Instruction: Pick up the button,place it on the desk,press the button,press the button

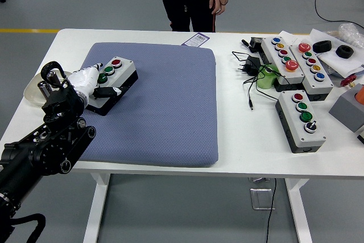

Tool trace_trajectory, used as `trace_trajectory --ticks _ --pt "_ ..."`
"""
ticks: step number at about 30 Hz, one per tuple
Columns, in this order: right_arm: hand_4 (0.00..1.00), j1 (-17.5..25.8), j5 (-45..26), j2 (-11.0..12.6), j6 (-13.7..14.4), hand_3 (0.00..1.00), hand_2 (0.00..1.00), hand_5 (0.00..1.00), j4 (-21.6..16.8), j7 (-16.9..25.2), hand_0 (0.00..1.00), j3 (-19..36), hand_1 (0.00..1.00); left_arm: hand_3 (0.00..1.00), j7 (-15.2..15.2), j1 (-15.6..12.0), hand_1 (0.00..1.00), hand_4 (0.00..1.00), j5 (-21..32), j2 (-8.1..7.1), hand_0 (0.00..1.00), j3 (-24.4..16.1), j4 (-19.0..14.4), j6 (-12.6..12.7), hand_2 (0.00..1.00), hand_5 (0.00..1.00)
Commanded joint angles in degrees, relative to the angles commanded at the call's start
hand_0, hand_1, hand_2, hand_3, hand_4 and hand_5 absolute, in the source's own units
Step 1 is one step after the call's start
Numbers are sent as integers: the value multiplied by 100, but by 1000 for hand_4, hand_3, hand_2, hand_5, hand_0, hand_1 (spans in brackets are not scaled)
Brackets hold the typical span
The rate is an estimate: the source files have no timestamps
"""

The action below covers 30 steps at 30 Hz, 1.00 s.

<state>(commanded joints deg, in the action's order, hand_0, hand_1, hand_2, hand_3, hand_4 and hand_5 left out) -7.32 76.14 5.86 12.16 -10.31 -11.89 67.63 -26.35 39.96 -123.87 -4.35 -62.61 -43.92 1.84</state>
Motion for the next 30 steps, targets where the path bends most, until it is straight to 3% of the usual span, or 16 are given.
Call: trace_trajectory --ticks 3,7,8,13,14,19,20,25,26,30 --pt "178 3 -11 1 1 575 702 111 0 0 743 -7 683 998 -81 26 998 998 -26 32 986 34 64 59 998 701" --pt "178 14 3 6 -1 575 702 111 0 -2 743 -11 683 998 -273 57 998 998 -71 87 986 141 143 355 998 701" --pt "178 19 5 7 -2 575 701 111 0 -1 743 -10 682 998 -347 55 914 998 -93 98 747 174 147 483 998 585" --pt "178 33 19 15 -4 575 701 111 0 -2 743 -8 682 998 -517 32 914 998 -112 110 747 245 195 734 998 585" --pt "178 34 23 18 -5 575 700 110 0 -2 743 -4 682 998 -544 33 782 998 -113 111 574 268 226 732 950 561" --pt "178 39 38 18 -4 575 700 110 0 -3 743 5 682 998 -530 27 782 998 -15 113 574 358 307 628 950 561" --pt "178 39 42 18 -4 575 700 109 0 -3 743 5 682 998 -512 30 641 998 14 111 428 389 330 599 845 529" --pt "178 43 35 19 -3 575 700 109 0 -1 743 3 682 998 -423 30 641 998 74 103 428 428 362 559 845 529" --pt "178 42 37 19 -4 575 700 110 0 0 742 4 682 960 -379 30 496 998 80 98 275 442 359 557 665 516" --pt "178 36 30 18 -3 575 700 110 0 1 742 4 682 960 -245 35 496 998 85 77 275 501 346 580 665 516"
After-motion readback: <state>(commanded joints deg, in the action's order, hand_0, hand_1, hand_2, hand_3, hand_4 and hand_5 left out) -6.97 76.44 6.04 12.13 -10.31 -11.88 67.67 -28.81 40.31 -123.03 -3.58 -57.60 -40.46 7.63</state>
